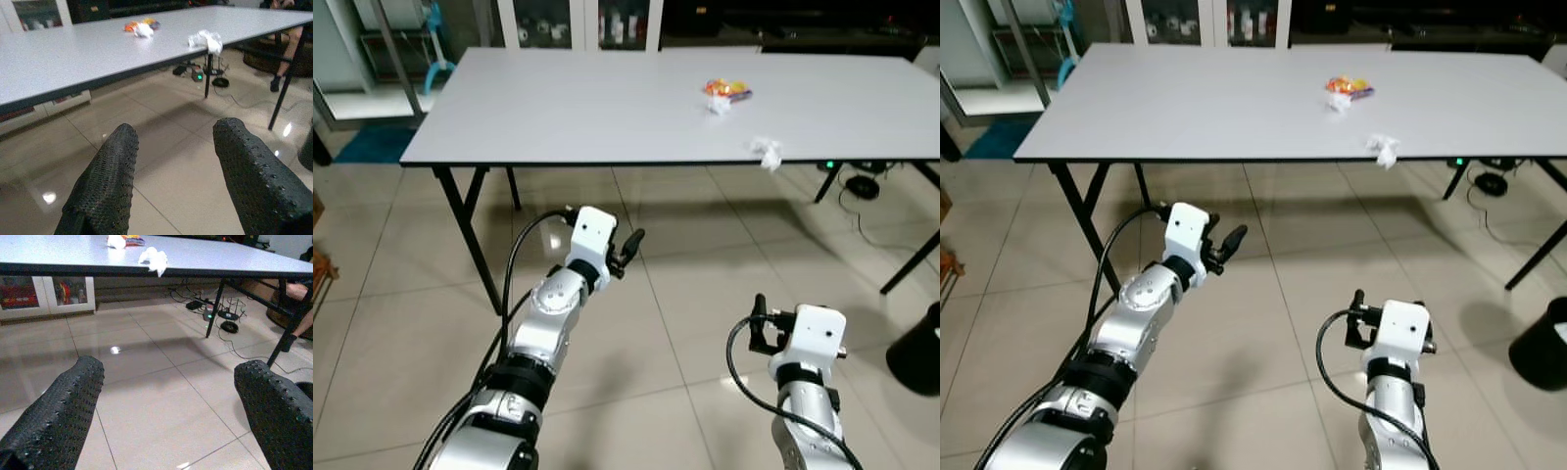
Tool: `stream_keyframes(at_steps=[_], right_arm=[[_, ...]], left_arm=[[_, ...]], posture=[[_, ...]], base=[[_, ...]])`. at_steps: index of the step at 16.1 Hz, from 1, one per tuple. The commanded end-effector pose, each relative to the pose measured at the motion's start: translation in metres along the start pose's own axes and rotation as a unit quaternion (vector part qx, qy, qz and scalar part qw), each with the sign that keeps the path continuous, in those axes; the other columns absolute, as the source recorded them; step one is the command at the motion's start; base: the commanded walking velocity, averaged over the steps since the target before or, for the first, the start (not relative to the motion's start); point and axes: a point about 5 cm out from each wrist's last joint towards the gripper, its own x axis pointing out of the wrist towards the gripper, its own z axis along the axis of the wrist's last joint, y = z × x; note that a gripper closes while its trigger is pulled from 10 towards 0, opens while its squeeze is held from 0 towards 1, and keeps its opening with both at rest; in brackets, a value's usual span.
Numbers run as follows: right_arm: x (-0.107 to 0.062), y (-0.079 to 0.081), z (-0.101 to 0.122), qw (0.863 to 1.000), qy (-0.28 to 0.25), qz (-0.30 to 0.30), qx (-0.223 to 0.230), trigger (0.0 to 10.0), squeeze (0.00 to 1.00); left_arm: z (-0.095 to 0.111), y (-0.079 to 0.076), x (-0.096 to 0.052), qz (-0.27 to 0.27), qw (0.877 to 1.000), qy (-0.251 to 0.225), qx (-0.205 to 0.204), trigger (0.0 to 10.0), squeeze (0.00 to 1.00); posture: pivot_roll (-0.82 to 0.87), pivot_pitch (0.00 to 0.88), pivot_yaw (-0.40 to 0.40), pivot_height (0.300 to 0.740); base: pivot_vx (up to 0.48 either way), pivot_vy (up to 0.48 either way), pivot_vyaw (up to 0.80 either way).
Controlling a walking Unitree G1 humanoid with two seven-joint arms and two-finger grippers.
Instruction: Picking trash to rubbish bin
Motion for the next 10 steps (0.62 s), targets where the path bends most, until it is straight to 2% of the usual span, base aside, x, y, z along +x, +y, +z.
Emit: stream_keyframes(at_steps=[1,4,5,8,10], right_arm=[[0.0008,-0.0082,0.0001,1.000,-0.001,-0.019,-0.008,10.0,0.00],[0.0012,-0.0101,0.0009,1.000,-0.003,-0.023,-0.013,10.0,0.00],[0.0012,-0.0105,0.0013,1.000,-0.003,-0.024,-0.015,10.0,0.00],[0.0018,-0.0109,0.0022,1.000,-0.006,-0.024,-0.013,10.0,0.00],[0.0023,-0.0108,0.0022,1.000,-0.006,-0.024,-0.013,10.0,0.00]], left_arm=[[-0.0039,-0.0060,0.0014,-0.006,1.000,0.010,0.003,10.0,0.00],[-0.0058,-0.0082,0.0006,-0.019,1.000,0.011,0.005,10.0,0.00],[-0.0065,-0.0090,0.0003,-0.023,1.000,0.013,0.007,10.0,0.00],[-0.0081,-0.0079,0.0011,-0.016,1.000,0.019,0.010,10.0,0.00],[-0.0083,-0.0085,0.0014,-0.017,1.000,0.019,0.013,10.0,0.00]], posture=[[0.12,0.059,-0.007,0.740],[0.11,0.061,-0.009,0.740],[0.11,0.060,-0.009,0.740],[0.11,0.056,-0.008,0.740],[0.11,0.053,-0.008,0.740]], base=[[0.000,0.000,0.00],[0.000,0.000,0.00],[0.000,-0.277,0.80],[0.000,-0.458,0.70],[0.000,-0.458,0.20]])
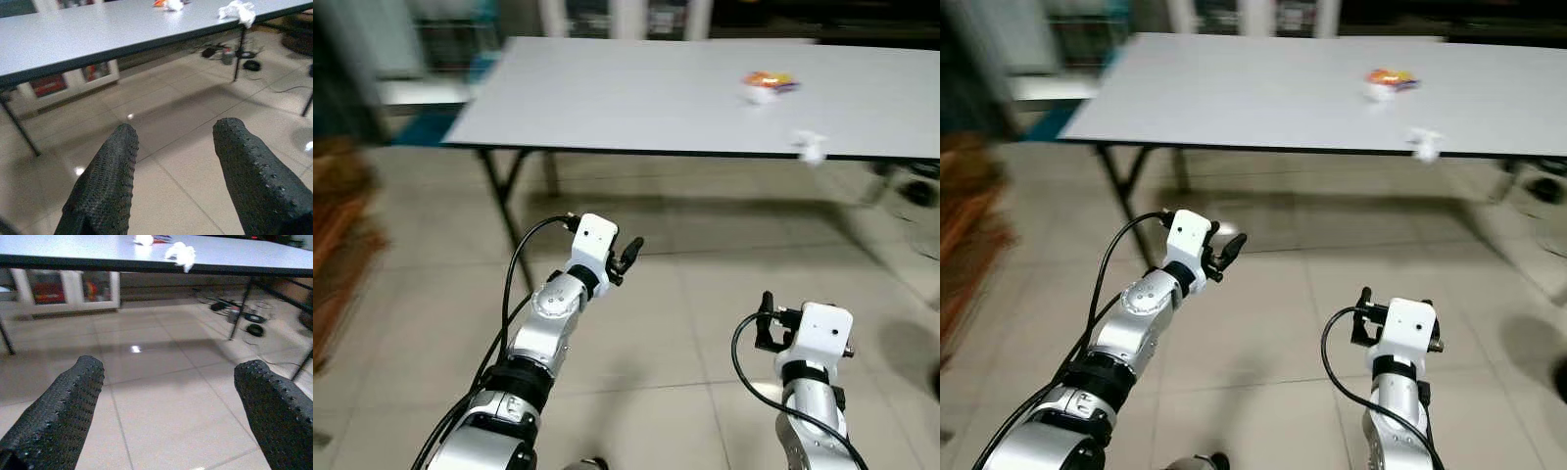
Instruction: Picking trash to rubbish bin
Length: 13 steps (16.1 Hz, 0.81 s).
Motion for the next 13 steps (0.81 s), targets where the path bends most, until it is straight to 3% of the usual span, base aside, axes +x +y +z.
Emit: stream_keyframes(at_steps=[1,2,13], right_arm=[[0.0006,-0.0036,0.0011,1.000,-0.003,-0.006,-0.006,10.0,0.00],[0.0007,-0.0035,0.0012,1.000,-0.003,-0.006,-0.006,10.0,0.00],[0.0001,-0.0021,0.0005,1.000,-0.001,-0.001,-0.007,10.0,0.00]], left_arm=[[0.0011,-0.0061,0.0029,-0.006,1.000,-0.002,0.007,10.0,0.00],[0.0012,-0.0061,0.0030,-0.005,1.000,-0.003,0.005,10.0,0.00],[0.0010,-0.0066,0.0040,-0.001,1.000,-0.011,-0.011,10.0,0.00]], posture=[[0.11,0.051,-0.007,0.740],[0.11,0.051,-0.007,0.740],[0.10,0.046,-0.010,0.740]], base=[[0.000,-0.428,0.00],[0.000,-0.428,0.00],[0.000,0.000,0.00]])
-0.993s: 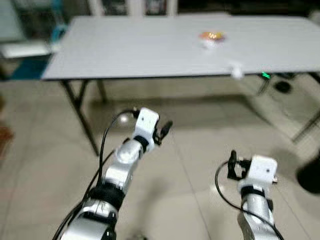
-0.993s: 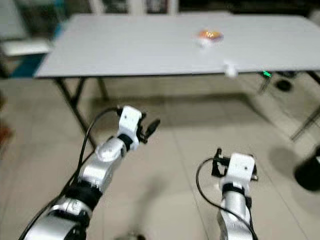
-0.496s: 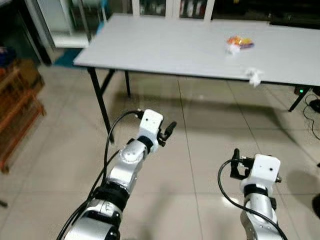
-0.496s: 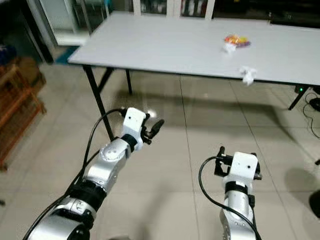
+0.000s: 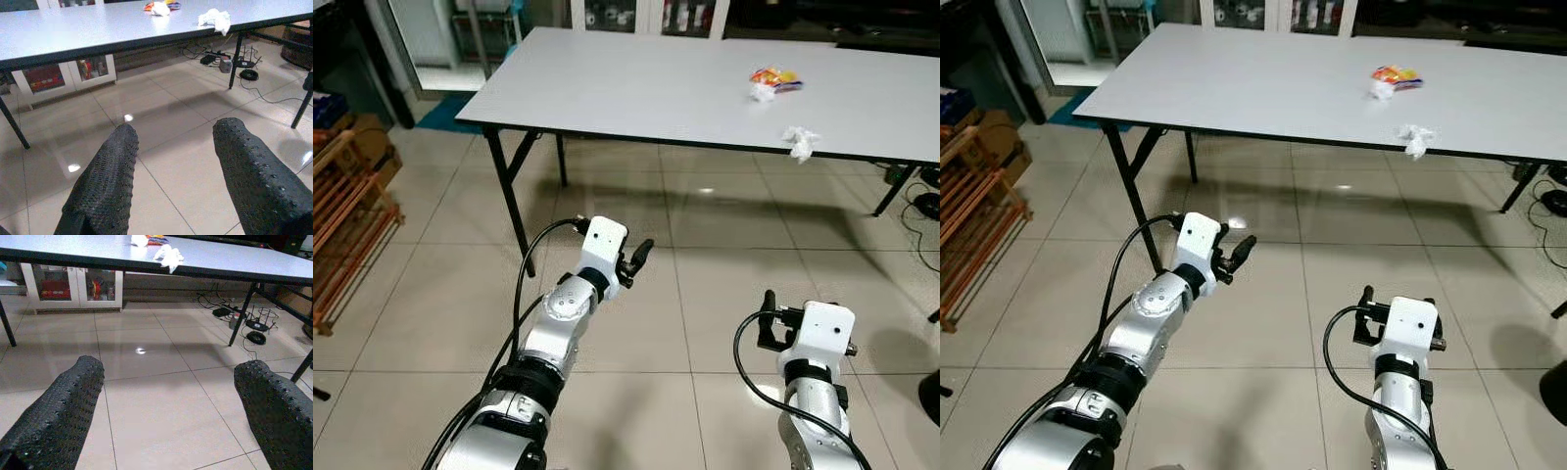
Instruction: Picking trash to rubbish bin
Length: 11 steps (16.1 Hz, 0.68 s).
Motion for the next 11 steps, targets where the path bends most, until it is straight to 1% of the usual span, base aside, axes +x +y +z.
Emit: stream_keyframes(at_steps=[1,3,7,9,11], right_arm=[[-0.0016,0.0001,-0.0003,1.000,0.001,-0.001,-0.001,10.0,0.00],[-0.0023,0.0002,-0.0005,1.000,0.002,-0.001,-0.001,10.0,0.00],[-0.0044,-0.0007,0.0004,1.000,0.000,-0.007,-0.002,10.0,0.00],[-0.0048,-0.0066,0.0021,1.000,-0.005,-0.027,-0.005,10.0,0.00],[-0.0049,-0.0086,0.0032,0.999,-0.007,-0.033,-0.006,10.0,0.00]], left_arm=[[0.0001,0.0009,0.0001,0.000,1.000,-0.001,-0.002,10.0,0.00],[0.0001,-0.0002,0.0000,-0.007,1.000,-0.003,-0.007,10.0,0.00],[-0.0001,-0.0028,-0.0003,-0.021,1.000,-0.004,-0.006,10.0,0.00],[0.0024,-0.0057,0.0003,-0.030,0.999,-0.010,-0.003,10.0,0.00],[0.0042,-0.0066,0.0007,-0.033,0.999,-0.014,0.000,10.0,0.00]], posture=[[0.10,0.050,-0.010,0.740],[0.10,0.052,-0.010,0.740],[0.09,0.058,-0.010,0.740],[0.09,0.061,-0.010,0.740],[0.09,0.063,-0.010,0.740]], base=[[0.000,0.000,0.00],[0.000,0.000,0.00],[0.457,0.000,0.00],[0.472,0.000,0.00],[0.476,0.000,0.00]])
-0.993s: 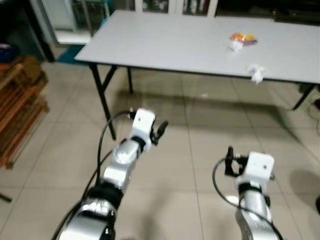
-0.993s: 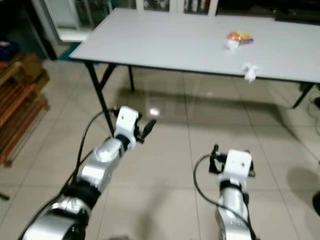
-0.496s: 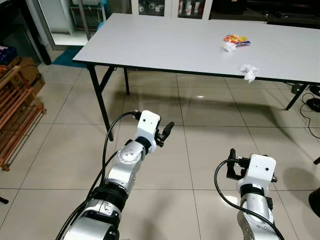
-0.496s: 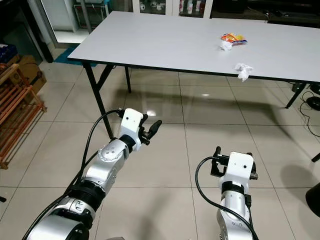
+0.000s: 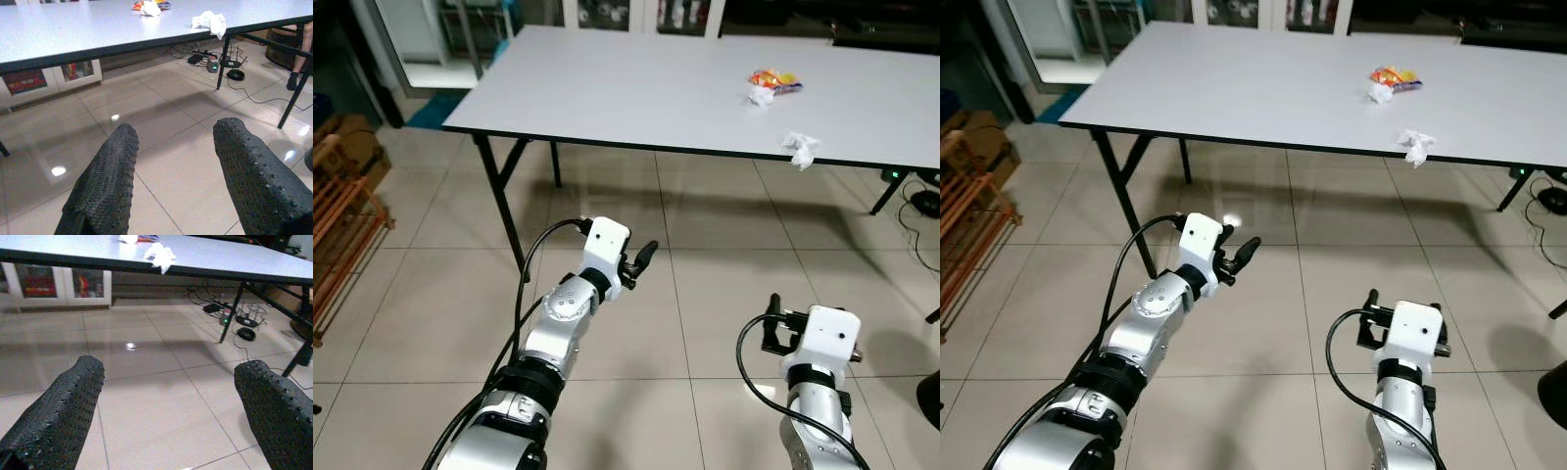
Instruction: Picking trash to rubbish bin
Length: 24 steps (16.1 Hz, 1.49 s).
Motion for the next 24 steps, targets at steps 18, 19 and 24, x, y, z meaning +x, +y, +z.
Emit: stream_keyframes(at_steps=[18,19,24], right_arm=[[0.000,0.002,0.005,1.000,-0.003,-0.006,0.004,10.0,0.00],[0.001,0.002,0.005,1.000,-0.003,-0.006,0.003,10.0,0.00],[0.003,0.009,0.008,1.000,-0.008,0.016,-0.001,10.0,0.00]], left_arm=[[0.005,-0.004,0.000,-0.020,1.000,-0.013,0.012,10.0,0.00],[0.005,-0.004,0.000,-0.020,1.000,-0.013,0.012,10.0,0.00],[0.008,-0.003,0.000,-0.014,1.000,-0.024,0.012,10.0,0.00]], posture=[[0.10,0.065,-0.009,0.740],[0.10,0.065,-0.008,0.740],[0.10,0.063,-0.006,0.740]], base=[[0.480,0.000,-0.33],[0.480,0.000,0.00],[0.382,0.000,0.00]])
